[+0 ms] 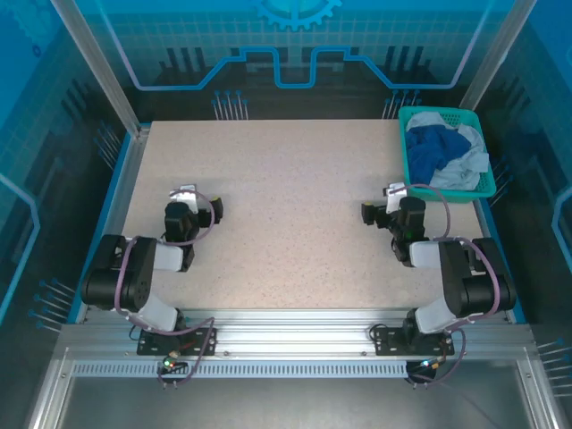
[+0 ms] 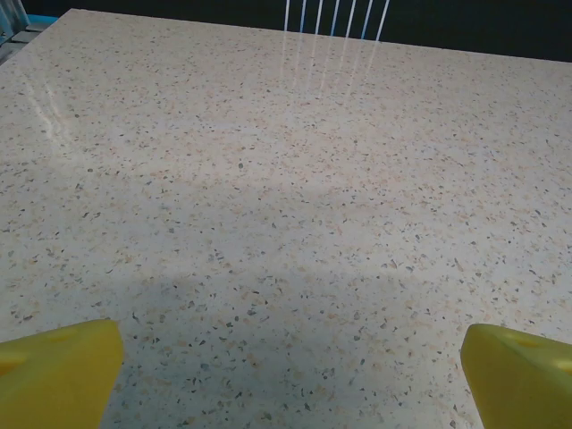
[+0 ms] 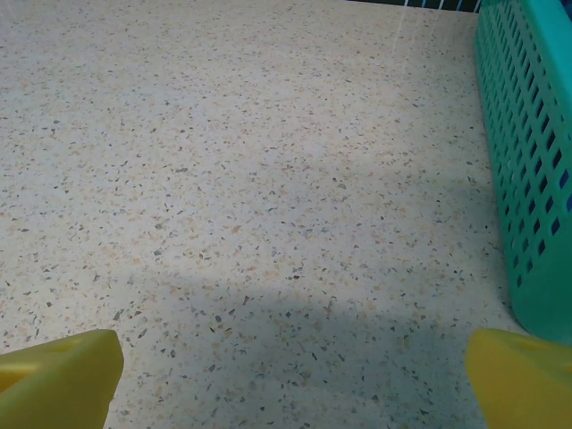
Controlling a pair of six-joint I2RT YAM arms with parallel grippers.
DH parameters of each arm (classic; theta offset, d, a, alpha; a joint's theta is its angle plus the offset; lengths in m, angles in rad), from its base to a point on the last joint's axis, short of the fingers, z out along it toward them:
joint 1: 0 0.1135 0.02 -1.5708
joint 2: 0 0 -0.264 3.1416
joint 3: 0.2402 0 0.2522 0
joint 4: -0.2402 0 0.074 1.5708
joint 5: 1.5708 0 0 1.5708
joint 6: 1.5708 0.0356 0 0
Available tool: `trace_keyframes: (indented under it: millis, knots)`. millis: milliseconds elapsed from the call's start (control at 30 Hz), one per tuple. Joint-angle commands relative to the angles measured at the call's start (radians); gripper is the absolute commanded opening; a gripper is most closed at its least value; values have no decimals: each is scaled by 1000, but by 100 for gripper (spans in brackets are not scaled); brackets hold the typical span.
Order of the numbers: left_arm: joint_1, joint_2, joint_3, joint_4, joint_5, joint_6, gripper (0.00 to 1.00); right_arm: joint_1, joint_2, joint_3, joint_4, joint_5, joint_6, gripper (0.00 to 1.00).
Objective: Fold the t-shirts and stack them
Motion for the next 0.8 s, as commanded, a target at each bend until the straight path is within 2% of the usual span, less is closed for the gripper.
trace_keyframes:
  millis: [0, 667, 733, 767]
  knots:
    - [4, -9, 20, 3, 21, 26, 99, 1, -10, 17, 25, -6, -11, 100]
    - [4, -10, 16, 8, 19, 25, 99, 2, -12, 13, 29, -6, -11, 100]
    - [3, -32, -28, 79, -12, 20, 99, 7, -62, 21, -17, 20, -8, 100]
    - [-9, -63, -60, 110, -63, 18, 99, 21, -110, 35, -69, 58, -12, 100]
